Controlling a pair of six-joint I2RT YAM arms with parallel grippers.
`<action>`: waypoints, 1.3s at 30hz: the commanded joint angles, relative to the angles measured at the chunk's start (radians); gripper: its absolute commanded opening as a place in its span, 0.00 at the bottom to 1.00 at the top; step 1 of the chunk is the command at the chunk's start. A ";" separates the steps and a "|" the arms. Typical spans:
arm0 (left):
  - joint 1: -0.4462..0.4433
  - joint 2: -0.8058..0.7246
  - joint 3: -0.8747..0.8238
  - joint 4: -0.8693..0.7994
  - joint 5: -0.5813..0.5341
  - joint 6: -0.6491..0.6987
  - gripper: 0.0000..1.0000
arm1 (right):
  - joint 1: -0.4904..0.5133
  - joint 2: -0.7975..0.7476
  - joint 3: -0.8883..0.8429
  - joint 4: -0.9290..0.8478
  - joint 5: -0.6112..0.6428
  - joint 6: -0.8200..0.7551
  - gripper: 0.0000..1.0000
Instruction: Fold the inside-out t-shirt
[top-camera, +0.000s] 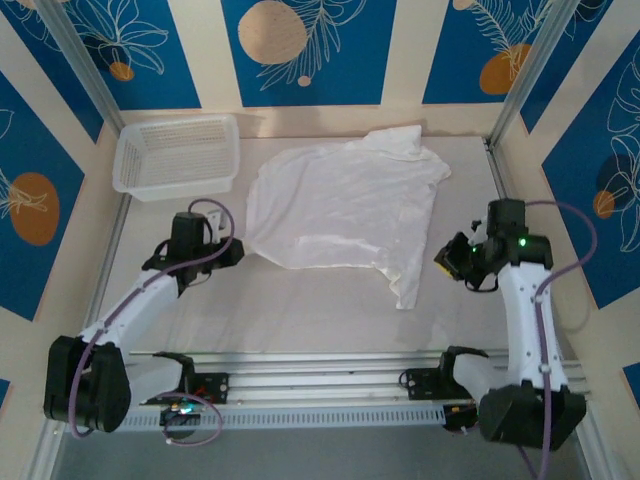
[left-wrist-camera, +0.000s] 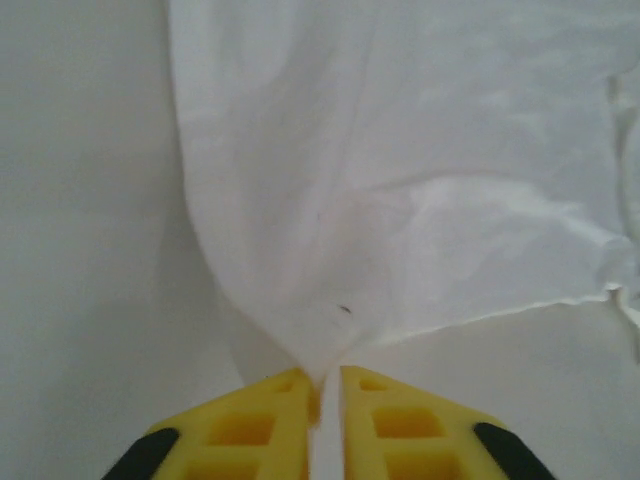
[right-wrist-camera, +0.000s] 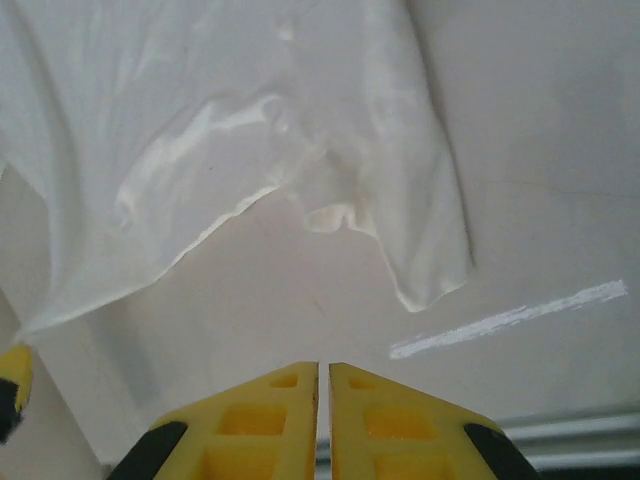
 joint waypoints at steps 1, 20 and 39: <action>-0.008 -0.036 -0.081 -0.016 -0.069 -0.023 0.16 | -0.013 -0.112 -0.100 0.132 0.072 0.179 0.10; -0.102 -0.167 0.082 -0.141 -0.156 -0.033 0.62 | 0.395 0.455 0.011 0.320 0.414 -0.043 0.34; -0.281 -0.108 0.069 -0.017 0.099 0.138 0.72 | 0.419 1.042 0.487 0.317 0.488 -0.155 0.44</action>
